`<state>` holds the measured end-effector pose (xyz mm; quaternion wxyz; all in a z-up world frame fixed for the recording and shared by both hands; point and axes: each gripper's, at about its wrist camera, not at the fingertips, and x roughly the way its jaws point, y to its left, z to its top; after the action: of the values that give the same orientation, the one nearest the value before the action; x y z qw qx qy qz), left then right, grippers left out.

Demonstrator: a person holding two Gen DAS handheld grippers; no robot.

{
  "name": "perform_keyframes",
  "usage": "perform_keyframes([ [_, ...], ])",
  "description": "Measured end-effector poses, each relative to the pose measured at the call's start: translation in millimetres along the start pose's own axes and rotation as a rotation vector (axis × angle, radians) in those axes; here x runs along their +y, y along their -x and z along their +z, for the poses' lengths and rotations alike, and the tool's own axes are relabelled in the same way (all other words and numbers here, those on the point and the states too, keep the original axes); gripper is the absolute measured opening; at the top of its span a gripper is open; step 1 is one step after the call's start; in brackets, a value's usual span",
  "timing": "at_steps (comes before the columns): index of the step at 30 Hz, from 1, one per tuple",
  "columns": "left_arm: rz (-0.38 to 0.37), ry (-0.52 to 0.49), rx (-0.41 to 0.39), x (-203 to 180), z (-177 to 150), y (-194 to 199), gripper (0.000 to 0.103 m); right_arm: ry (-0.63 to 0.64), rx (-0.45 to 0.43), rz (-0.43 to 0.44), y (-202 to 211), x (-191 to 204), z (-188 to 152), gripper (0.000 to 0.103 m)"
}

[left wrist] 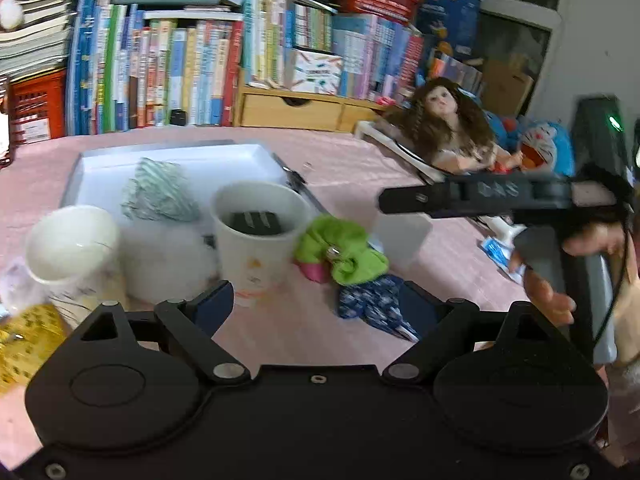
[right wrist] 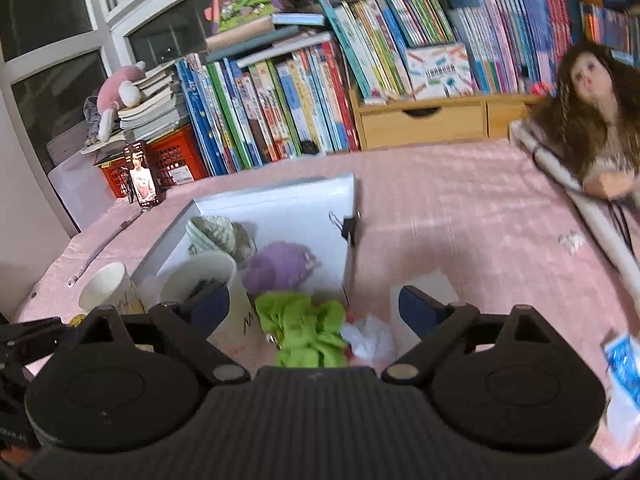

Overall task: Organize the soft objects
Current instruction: 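Grasp the navy floral pouch with the left tool while the right tool grasps the green scrunchie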

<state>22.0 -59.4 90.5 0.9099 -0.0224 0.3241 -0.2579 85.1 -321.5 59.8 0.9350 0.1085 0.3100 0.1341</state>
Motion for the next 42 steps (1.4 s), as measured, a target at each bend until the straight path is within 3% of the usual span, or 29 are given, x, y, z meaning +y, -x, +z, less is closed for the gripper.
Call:
perform_keyframes([
  [7,0.007,-0.111,-0.015,-46.9,-33.7,-29.9,0.089,-0.046,0.08,0.055,-15.3,-10.1,2.3,0.096],
  [15,0.093,-0.225,-0.114,-83.0,-57.0,-73.8,0.092,0.079,0.167,0.085,-34.8,7.6,2.6,0.094],
  [21,0.106,-0.212,-0.107,-92.5,-60.7,-104.6,0.092,0.202,0.23,0.078,-53.3,21.7,0.2,0.09],
  [35,0.129,-0.144,-0.071,-93.5,-51.3,-140.4,0.089,0.261,0.257,0.044,-72.4,21.8,-2.4,0.077],
  [42,0.122,-0.117,-0.078,-88.9,-56.6,-132.2,0.068,0.216,0.241,0.037,-67.2,20.1,3.2,0.059],
])
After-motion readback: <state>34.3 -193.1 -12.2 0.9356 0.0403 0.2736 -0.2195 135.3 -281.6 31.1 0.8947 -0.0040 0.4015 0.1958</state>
